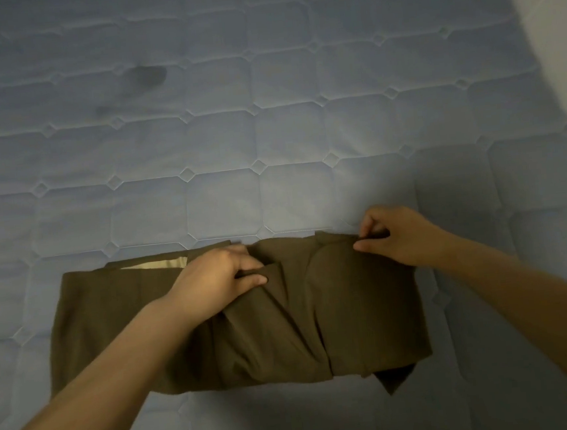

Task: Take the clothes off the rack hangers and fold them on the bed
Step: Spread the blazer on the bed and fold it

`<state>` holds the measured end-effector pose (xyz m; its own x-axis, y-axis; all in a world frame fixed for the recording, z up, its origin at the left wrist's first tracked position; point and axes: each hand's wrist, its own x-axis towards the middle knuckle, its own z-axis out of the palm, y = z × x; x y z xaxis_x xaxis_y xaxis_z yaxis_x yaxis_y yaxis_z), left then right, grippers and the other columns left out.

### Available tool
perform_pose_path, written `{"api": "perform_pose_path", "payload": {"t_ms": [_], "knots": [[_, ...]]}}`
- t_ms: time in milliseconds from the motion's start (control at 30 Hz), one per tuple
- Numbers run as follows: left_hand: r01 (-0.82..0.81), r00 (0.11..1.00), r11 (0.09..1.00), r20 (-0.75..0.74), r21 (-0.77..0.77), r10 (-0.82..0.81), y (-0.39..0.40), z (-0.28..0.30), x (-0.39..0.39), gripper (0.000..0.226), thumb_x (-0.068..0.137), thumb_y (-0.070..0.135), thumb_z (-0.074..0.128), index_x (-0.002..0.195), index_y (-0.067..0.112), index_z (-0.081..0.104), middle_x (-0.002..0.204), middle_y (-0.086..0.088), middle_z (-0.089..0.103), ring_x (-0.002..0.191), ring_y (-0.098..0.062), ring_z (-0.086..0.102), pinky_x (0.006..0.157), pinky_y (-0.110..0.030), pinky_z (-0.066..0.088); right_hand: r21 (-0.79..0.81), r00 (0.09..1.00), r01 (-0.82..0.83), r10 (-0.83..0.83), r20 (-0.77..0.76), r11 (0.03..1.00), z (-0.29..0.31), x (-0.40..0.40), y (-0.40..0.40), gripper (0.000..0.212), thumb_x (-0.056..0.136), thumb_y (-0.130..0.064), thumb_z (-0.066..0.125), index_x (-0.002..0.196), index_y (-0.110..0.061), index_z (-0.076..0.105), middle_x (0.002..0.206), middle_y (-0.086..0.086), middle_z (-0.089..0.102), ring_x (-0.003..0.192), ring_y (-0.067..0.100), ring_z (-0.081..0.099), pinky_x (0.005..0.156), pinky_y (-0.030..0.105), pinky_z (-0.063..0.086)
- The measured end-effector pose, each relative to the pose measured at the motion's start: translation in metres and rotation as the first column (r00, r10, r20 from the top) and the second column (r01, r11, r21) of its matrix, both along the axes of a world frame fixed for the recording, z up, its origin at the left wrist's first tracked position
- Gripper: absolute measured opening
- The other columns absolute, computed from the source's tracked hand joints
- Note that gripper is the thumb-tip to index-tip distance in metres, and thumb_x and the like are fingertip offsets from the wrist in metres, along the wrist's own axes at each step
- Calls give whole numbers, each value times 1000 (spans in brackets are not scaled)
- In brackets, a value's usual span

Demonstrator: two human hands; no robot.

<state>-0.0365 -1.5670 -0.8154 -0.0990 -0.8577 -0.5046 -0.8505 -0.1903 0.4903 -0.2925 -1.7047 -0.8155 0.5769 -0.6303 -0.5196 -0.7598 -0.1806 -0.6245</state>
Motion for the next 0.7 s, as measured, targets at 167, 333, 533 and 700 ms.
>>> {"api": "perform_pose_path", "payload": {"t_ms": [167,333,533,700], "knots": [[-157,987,977,-46,-144,152,19,-1,19,74,74,83,17,105,38,67,93,16,70,84,-6,62,69,-23,42,59,994,18,-12,-111,998,-8,12,-8,14,94,-28,53,105,-21,50,103,-6,49,99,13,49,77,21,37],[-134,991,976,-43,-170,128,25,-4,28,83,73,85,8,103,36,67,89,14,70,80,-7,63,68,-24,45,299,988,-1,48,-149,954,2,25,-12,36,78,-51,63,105,-27,57,100,-14,55,97,9,54,78,23,40],[-69,997,973,-40,-221,62,17,-7,24,63,84,70,22,106,33,67,99,14,70,88,-9,64,73,-31,52,312,943,-193,263,-202,930,11,42,-11,16,79,-37,71,87,-27,61,91,-9,60,88,12,60,66,19,44],[-94,991,939,59,-331,121,3,-16,27,61,83,69,22,103,35,68,88,10,72,81,-15,67,61,-29,51,745,970,13,172,-171,667,20,39,-12,35,76,-35,68,107,-19,66,104,0,72,96,18,69,92,37,52]]}}
